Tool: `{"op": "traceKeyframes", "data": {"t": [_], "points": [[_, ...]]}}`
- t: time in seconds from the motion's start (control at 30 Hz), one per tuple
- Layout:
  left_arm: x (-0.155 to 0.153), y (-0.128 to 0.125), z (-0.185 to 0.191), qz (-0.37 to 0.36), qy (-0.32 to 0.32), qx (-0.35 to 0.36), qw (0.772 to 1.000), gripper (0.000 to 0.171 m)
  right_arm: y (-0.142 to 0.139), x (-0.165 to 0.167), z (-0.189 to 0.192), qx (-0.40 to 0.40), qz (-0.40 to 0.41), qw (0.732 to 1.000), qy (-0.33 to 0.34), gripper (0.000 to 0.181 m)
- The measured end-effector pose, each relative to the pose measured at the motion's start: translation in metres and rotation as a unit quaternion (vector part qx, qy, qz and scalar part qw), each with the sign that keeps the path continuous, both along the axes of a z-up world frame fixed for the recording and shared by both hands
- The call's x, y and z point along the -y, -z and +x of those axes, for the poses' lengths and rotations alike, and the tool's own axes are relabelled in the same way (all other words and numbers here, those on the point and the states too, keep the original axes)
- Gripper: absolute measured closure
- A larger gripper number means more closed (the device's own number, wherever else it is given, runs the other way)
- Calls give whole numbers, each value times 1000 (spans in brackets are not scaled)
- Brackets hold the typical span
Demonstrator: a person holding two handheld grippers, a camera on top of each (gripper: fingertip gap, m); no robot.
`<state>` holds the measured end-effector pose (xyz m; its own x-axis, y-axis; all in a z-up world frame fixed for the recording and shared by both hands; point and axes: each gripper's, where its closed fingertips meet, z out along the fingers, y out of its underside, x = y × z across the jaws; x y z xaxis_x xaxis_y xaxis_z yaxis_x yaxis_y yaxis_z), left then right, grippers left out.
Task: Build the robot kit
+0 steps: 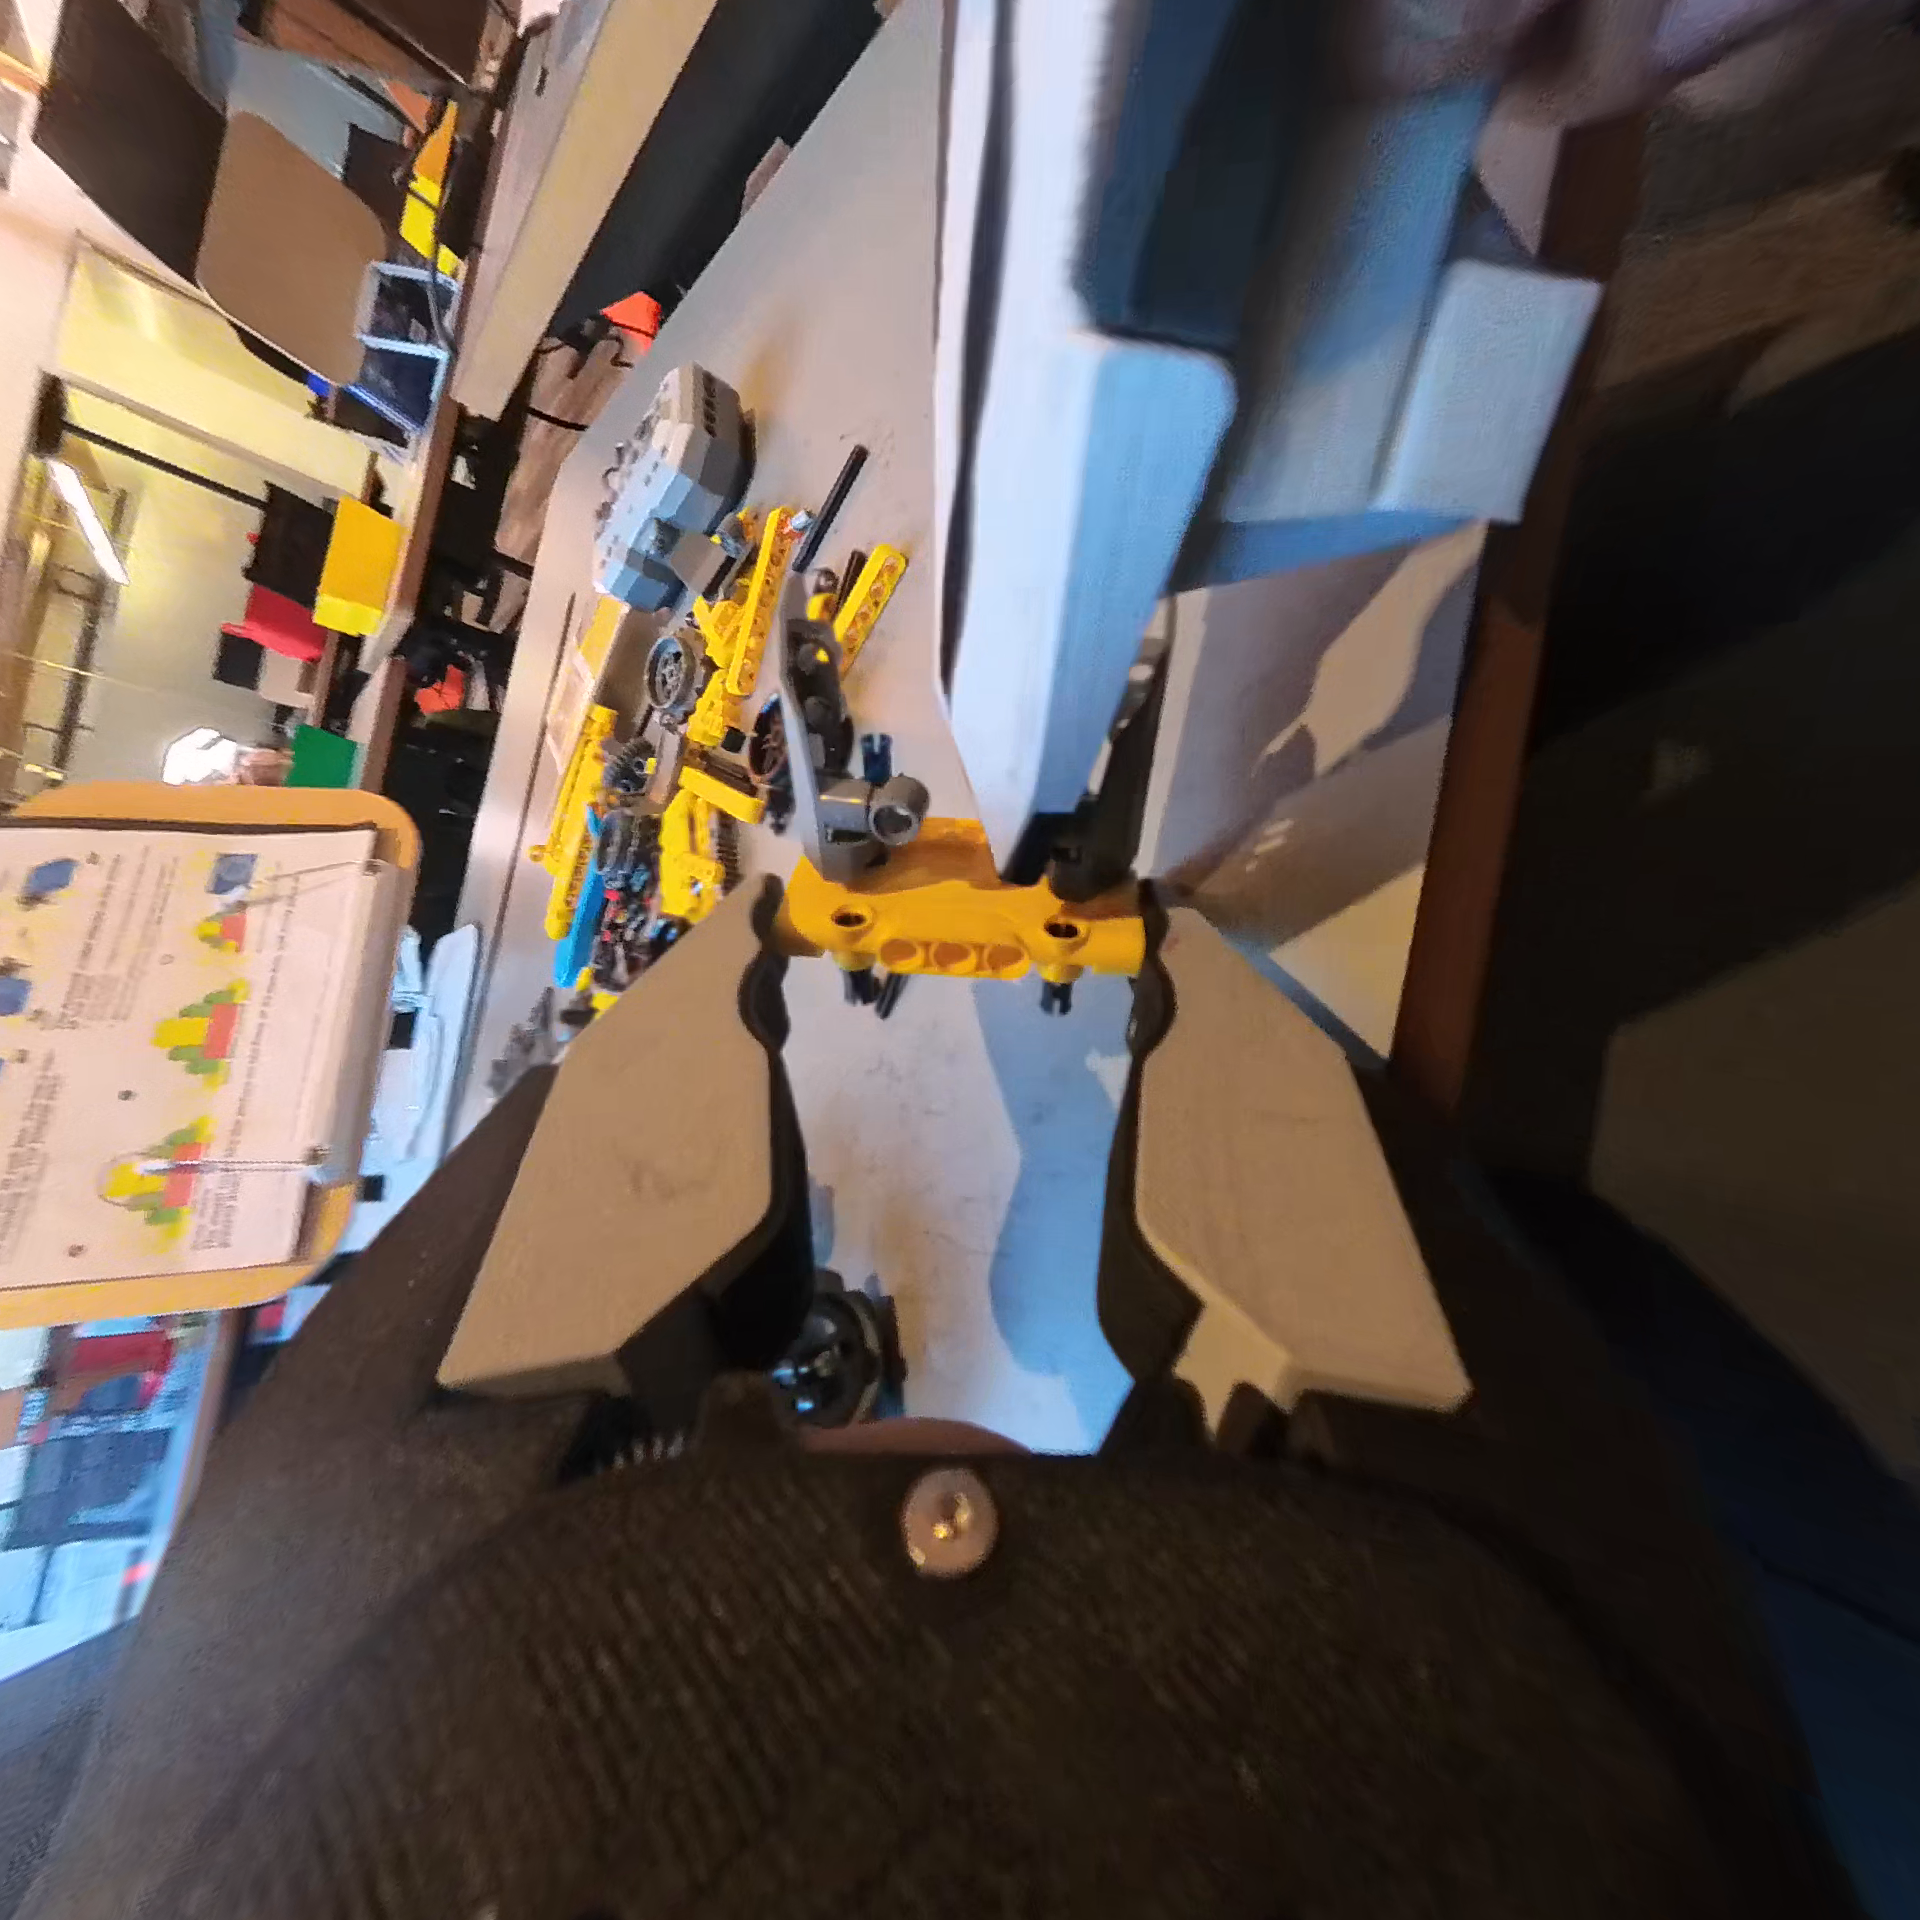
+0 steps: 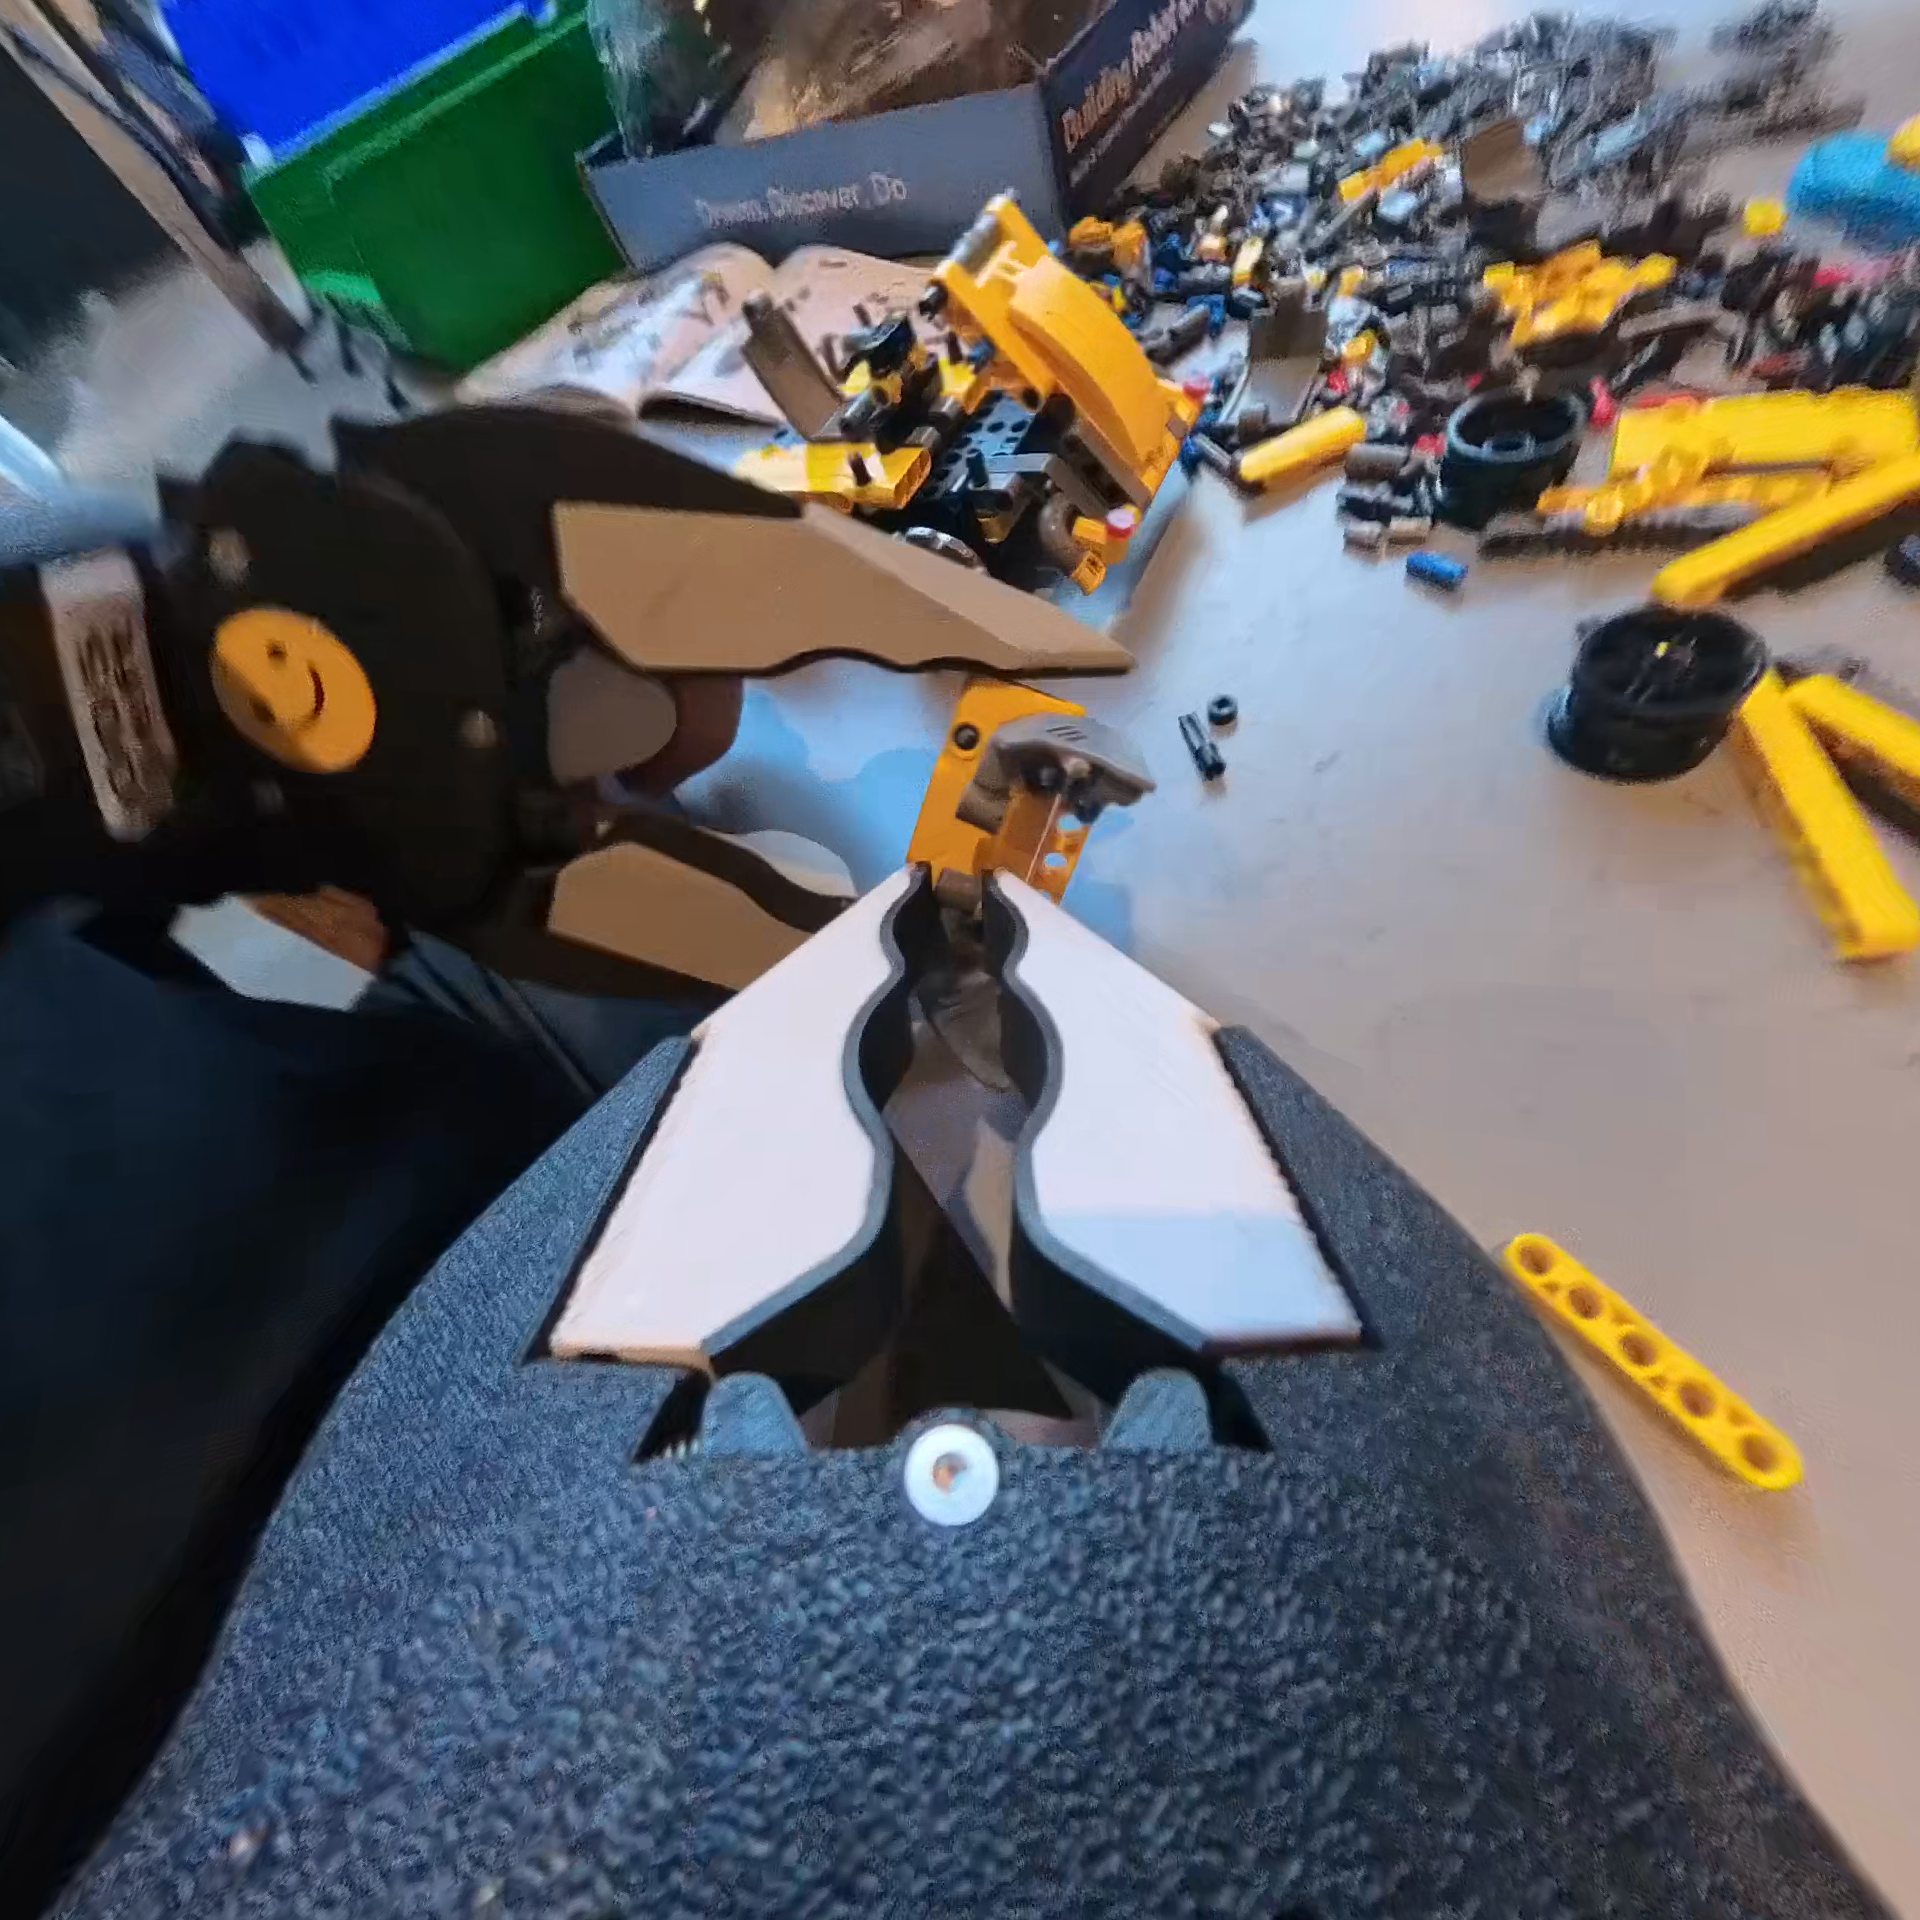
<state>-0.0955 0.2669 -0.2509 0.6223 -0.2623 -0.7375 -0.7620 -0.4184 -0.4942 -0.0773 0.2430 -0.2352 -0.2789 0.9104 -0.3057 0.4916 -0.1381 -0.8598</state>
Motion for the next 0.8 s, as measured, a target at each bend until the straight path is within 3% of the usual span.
{"op": "traceKeyframes", "data": {"t": [0.1,0.37,0.6,0.8], "points": [[2,3,3,-19,12,57,998,106,-1,3,1,-23,62,997,-25,172],[7,5,5,-46,29,81,995,106,-1,12,3,-53,177,977,-103,173],[4,3,-3,-25,16,38,999,106,2,4,-2,-19,97,992,-72,173],[5,4,-4,-25,9,58,998,106,4,1,-5,-3,22,999,-42,173]]}}
